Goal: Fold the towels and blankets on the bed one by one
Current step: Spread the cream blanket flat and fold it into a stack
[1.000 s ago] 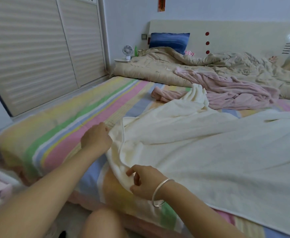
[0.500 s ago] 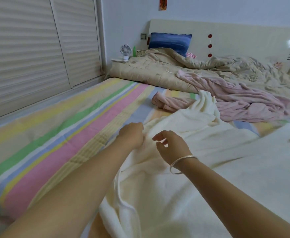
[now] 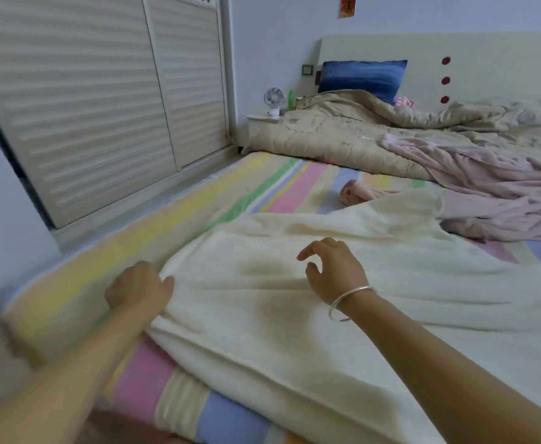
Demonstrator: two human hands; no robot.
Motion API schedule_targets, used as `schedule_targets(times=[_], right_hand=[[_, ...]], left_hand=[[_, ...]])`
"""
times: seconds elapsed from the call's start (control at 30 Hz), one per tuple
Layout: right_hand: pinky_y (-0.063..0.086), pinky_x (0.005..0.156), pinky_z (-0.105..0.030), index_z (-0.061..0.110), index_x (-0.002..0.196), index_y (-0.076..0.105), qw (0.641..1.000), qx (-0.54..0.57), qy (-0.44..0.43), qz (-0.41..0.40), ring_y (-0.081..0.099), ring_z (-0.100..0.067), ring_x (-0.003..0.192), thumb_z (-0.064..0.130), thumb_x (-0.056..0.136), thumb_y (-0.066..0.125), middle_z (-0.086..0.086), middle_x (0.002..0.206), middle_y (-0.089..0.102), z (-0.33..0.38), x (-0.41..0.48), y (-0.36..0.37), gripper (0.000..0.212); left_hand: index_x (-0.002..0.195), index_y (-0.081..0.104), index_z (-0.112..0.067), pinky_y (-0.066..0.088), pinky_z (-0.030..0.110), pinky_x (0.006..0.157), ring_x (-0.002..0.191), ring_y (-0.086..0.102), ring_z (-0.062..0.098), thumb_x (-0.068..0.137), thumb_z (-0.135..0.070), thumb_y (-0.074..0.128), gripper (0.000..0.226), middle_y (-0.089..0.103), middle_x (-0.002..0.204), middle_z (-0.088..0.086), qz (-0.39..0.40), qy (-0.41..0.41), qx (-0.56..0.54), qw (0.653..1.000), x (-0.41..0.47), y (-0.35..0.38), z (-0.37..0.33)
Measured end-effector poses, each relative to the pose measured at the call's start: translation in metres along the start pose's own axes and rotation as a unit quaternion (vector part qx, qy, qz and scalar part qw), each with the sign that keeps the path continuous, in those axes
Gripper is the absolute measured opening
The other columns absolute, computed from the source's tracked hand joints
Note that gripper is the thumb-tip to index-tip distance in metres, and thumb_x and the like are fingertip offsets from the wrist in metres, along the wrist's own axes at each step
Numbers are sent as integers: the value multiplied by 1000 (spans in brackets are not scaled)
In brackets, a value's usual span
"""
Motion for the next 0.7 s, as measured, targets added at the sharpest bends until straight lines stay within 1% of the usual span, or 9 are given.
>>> schedule_targets(times=[0.1, 0.2, 0.3, 0.37, 0.4, 0.5, 0.6, 0.63, 0.7], right_hand=[[42, 88, -28, 27, 110, 63, 1000, -22, -5, 21, 45, -16, 116, 16, 89, 52, 5, 115, 58, 20, 11, 18, 26], [44, 90, -30, 27, 117, 59, 999, -40, -2, 33, 45, -16, 116, 16, 89, 51, 5, 119, 58, 31, 24, 31, 30], [43, 92, -31, 25, 125, 53, 996, -56, -4, 63, 44, -17, 119, 16, 90, 50, 3, 124, 56, 38, 39, 46, 36], [43, 95, -31, 26, 129, 50, 994, -66, -3, 88, 43, -17, 122, 18, 91, 49, 3, 129, 53, 41, 51, 59, 39], [42, 95, -32, 26, 130, 49, 993, -69, -2, 97, 43, -17, 123, 18, 92, 49, 3, 130, 52, 43, 56, 67, 39], [43, 95, -33, 26, 132, 47, 990, -73, -6, 118, 42, -18, 123, 19, 91, 48, 3, 130, 51, 45, 65, 85, 42], [43, 95, -35, 26, 133, 46, 988, -68, -14, 140, 43, -18, 121, 20, 90, 49, 4, 128, 50, 45, 68, 100, 43], [43, 95, -35, 27, 133, 46, 987, -71, -18, 144, 43, -19, 120, 21, 90, 50, 4, 128, 50, 44, 68, 103, 44], [44, 93, -34, 27, 133, 46, 986, -79, -21, 149, 44, -19, 118, 23, 89, 51, 4, 126, 51, 42, 72, 109, 44]], left_hand=[[115, 61, -7, 49, 37, 85, 104, 61, 33, 88, -73, 32, 78, 63, 116, 15, 84, -27, -26, 996, 9, 10, 30], [115, 63, -4, 46, 41, 92, 107, 58, 33, 93, -69, 9, 87, 62, 119, 18, 113, -25, -62, 991, 20, 11, 32], [97, 66, -5, 52, 38, 79, 89, 62, 31, 97, -49, 36, 53, 65, 98, 17, 144, 36, -57, 987, 34, 11, 30], [67, 54, -7, 41, 31, 55, 64, 54, 24, 88, -27, 53, 29, 55, 69, 11, 169, 75, -73, 980, 42, 16, 24], [61, 46, -10, 34, 30, 52, 59, 48, 22, 86, -20, 54, 28, 49, 63, 8, 165, 77, -91, 979, 50, 19, 20], [65, 48, -12, 41, 31, 62, 70, 53, 24, 91, -11, 50, 26, 57, 71, 10, 162, 58, -177, 969, 64, 28, 2], [70, 51, -17, 53, 44, 86, 90, 62, 33, 97, -12, 43, 28, 66, 98, 22, 180, 31, -334, 925, 80, 38, -19], [70, 52, -15, 52, 46, 87, 90, 62, 34, 96, -14, 41, 29, 66, 97, 21, 181, 13, -356, 917, 80, 37, -27], [70, 50, -13, 48, 40, 73, 80, 58, 28, 96, -16, 37, 29, 62, 88, 14, 156, 55, -282, 945, 82, 34, -38]])
Point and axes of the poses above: each hand's wrist, its own x-axis towards the middle knuckle, its own y-axis out of the palm, z = x × y, the point moved 1 cm from there along x, towards the middle knuckle
